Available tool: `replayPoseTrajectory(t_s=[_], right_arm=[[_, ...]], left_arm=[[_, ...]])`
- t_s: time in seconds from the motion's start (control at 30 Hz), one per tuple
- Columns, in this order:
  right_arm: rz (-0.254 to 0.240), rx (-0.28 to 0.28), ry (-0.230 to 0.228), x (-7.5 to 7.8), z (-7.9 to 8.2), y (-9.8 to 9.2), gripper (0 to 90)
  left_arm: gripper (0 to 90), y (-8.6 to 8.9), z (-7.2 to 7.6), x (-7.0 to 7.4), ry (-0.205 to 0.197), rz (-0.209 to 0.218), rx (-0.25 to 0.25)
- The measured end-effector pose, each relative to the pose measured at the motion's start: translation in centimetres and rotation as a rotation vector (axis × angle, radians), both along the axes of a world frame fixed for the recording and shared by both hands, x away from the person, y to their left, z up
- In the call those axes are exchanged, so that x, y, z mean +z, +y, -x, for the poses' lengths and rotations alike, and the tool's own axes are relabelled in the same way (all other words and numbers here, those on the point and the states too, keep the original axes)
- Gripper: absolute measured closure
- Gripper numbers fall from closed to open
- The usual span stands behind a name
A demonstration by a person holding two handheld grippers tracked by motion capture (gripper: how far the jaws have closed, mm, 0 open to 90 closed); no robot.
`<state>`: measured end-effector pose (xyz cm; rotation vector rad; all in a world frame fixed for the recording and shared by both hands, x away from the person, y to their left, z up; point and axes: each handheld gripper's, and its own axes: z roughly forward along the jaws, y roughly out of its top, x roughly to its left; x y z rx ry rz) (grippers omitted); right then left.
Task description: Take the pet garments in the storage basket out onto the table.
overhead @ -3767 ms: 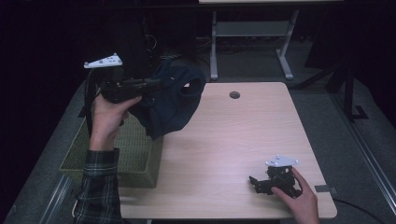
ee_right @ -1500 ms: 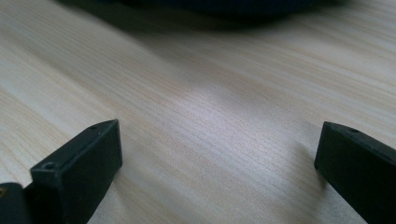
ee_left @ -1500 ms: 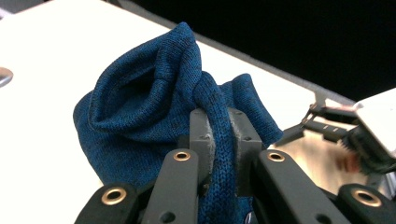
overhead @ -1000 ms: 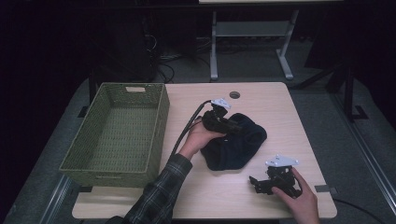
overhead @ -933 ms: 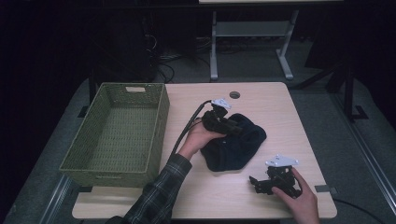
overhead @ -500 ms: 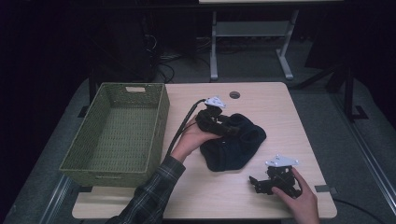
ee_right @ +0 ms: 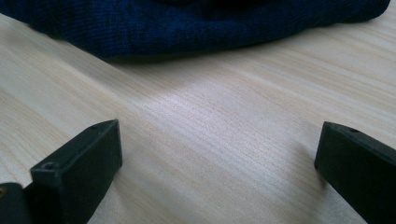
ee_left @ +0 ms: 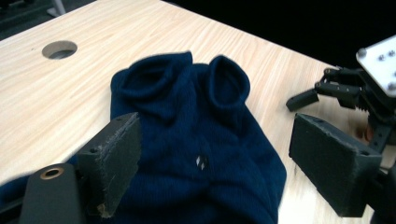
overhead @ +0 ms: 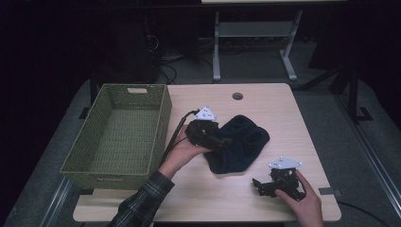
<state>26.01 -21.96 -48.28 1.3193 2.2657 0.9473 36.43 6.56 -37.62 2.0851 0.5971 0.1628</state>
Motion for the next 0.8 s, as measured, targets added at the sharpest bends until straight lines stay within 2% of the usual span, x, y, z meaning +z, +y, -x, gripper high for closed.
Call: replayPoseTrajectory(t_s=[0.27, 0.53, 0.8], right_arm=[[0.000, 0.000, 0.000, 0.0, 0.0, 0.0, 0.5], [0.000, 0.000, 0.000, 0.0, 0.0, 0.0, 0.5], [0.000, 0.000, 0.000, 0.0, 0.0, 0.0, 0.5]], left_arm=[[15.3, 1.6, 1.9, -1.1, -0.005, -0.018, 0.017], [15.1, 3.2, 3.7, -3.0, 0.003, -0.039, 0.043], [14.4, 4.4, 4.8, -5.1, 0.010, -0.073, 0.084]])
